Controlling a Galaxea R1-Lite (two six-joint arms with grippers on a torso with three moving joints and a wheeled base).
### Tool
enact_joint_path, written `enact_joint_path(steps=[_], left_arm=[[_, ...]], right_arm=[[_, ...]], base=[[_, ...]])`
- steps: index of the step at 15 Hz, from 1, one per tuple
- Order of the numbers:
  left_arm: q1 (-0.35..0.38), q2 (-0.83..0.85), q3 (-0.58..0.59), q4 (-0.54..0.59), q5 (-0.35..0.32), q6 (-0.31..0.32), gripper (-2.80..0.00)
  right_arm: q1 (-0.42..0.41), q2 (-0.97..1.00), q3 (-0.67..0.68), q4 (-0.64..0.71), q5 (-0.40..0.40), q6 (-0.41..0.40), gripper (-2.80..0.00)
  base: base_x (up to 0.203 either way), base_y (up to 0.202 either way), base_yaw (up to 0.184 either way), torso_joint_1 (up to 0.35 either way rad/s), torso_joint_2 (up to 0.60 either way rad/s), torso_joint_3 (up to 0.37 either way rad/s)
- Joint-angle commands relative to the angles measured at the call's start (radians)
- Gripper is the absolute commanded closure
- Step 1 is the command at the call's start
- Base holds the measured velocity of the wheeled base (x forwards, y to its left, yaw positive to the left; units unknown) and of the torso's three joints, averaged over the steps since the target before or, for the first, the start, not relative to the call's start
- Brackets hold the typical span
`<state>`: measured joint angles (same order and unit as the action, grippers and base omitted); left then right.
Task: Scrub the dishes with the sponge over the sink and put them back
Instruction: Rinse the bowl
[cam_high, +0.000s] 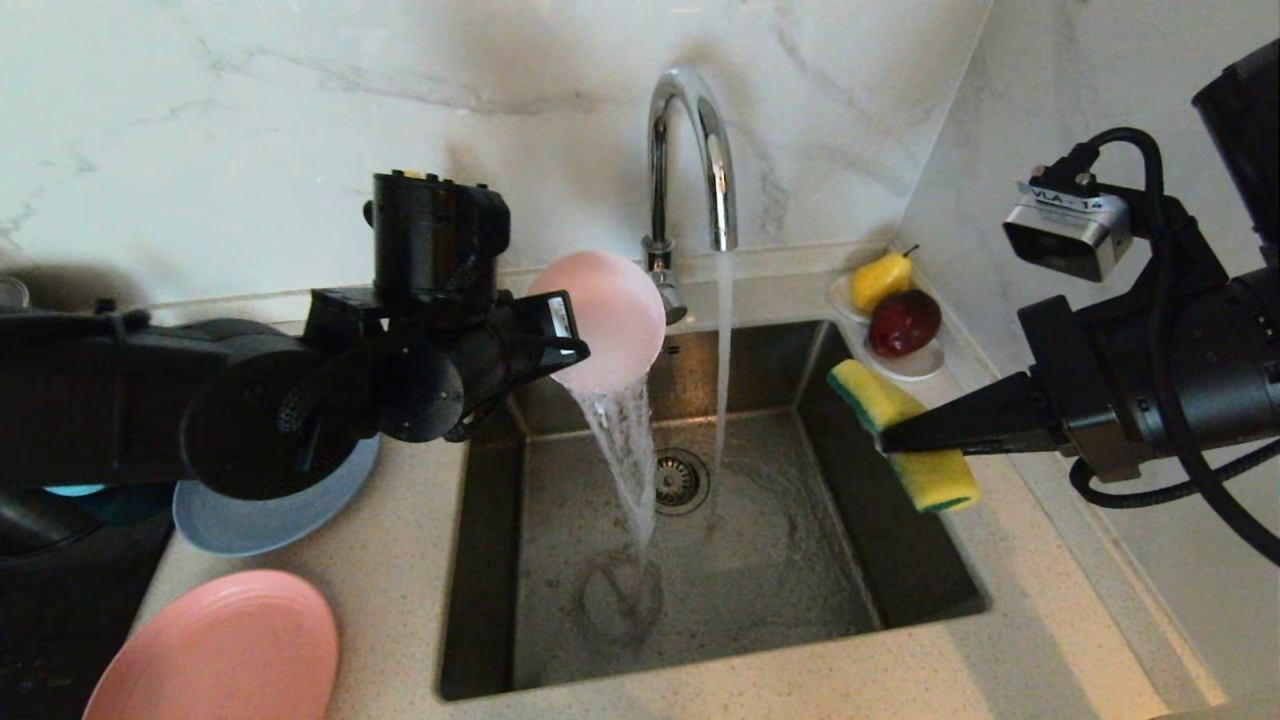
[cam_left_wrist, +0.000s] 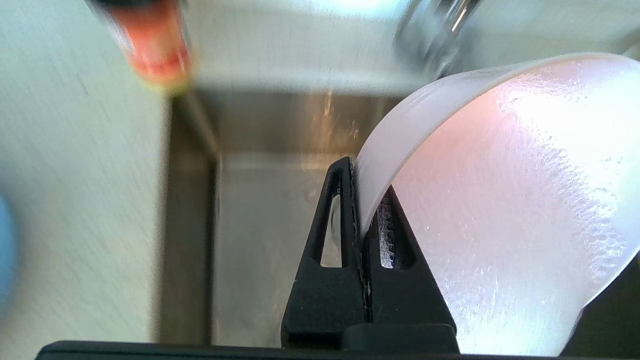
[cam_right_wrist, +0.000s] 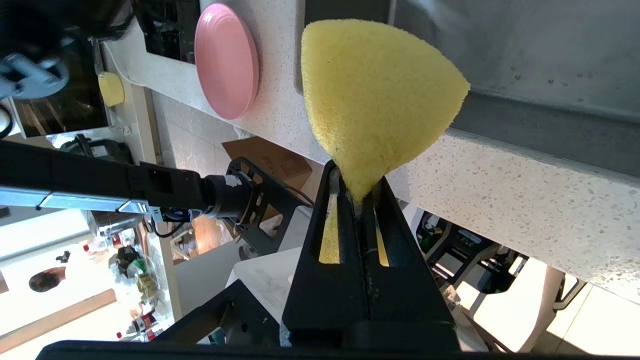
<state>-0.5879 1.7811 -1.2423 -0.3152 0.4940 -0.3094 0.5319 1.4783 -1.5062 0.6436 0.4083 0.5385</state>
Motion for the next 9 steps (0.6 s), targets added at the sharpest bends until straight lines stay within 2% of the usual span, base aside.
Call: enact_joint_path(steps=[1,3,6,9], left_arm=[[0.0,-0.087,0.058,-0.088,0.003,0.043,0.0],[-0.001,-0.12,0.086,-0.16,0.003,0.08,0.0],[-0.001,-0.166,0.112,-0.279,0.002,0.176,0.0],[-0.002,-0.216,0.134,-0.336,-0.003,0.228,0.0]], right_arm=[[0.003,0.007,-0.003,0.004,0.003,0.003,0.0],[0.003,0.014,-0.003,0.004,0.003,0.004,0.0],[0.003,0.02,-0.008,-0.004,0.003,0.004,0.0],[0.003,0.028,-0.009,-0.005,0.004,0.004,0.0]], base=[[0.0,0.0,0.0,0.0,0.0,0.0],[0.0,0.0,0.0,0.0,0.0,0.0],[0.0,0.0,0.0,0.0,0.0,0.0],[0.0,0.0,0.0,0.0,0.0,0.0]])
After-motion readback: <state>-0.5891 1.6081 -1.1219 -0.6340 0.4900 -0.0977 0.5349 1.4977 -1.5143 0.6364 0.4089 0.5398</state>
